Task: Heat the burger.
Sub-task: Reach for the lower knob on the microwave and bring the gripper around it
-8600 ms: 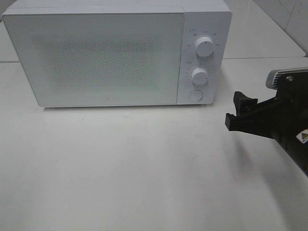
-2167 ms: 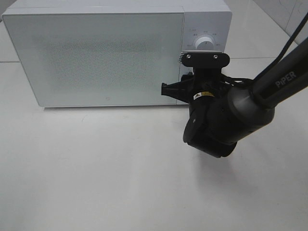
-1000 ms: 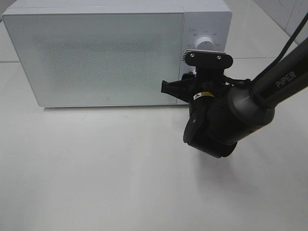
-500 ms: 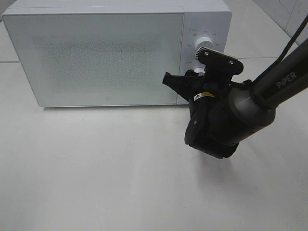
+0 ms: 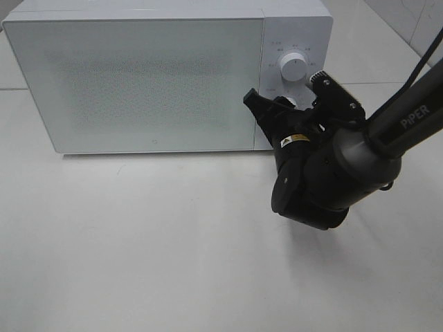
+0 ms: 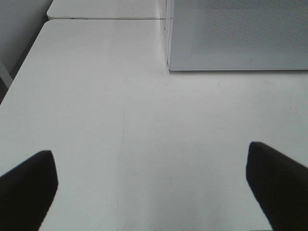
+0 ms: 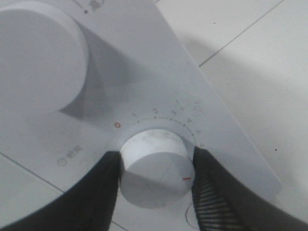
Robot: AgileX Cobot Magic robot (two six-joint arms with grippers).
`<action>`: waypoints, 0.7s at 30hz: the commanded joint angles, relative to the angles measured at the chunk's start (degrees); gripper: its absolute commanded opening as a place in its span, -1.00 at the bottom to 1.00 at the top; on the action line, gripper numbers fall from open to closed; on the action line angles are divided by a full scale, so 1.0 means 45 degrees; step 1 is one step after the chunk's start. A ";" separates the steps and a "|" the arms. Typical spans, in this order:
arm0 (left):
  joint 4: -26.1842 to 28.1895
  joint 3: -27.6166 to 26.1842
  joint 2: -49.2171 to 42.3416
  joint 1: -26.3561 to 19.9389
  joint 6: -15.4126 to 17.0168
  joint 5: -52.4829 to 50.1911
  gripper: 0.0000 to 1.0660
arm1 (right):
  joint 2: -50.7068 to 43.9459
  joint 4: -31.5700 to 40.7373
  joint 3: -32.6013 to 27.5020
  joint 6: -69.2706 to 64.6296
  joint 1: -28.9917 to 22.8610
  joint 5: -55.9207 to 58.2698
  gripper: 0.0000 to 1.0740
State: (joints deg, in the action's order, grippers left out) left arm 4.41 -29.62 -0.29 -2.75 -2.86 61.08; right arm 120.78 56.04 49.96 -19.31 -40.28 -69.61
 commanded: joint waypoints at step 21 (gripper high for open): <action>0.0013 0.0013 -0.0318 -0.0025 0.0064 0.0051 0.88 | -0.0025 -0.3743 0.0420 -0.8060 -0.0013 -0.1311 -0.95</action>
State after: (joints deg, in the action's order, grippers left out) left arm 4.41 -29.62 -0.29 -2.75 -2.86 61.08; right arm 121.30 52.88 49.33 -52.25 -39.82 -70.53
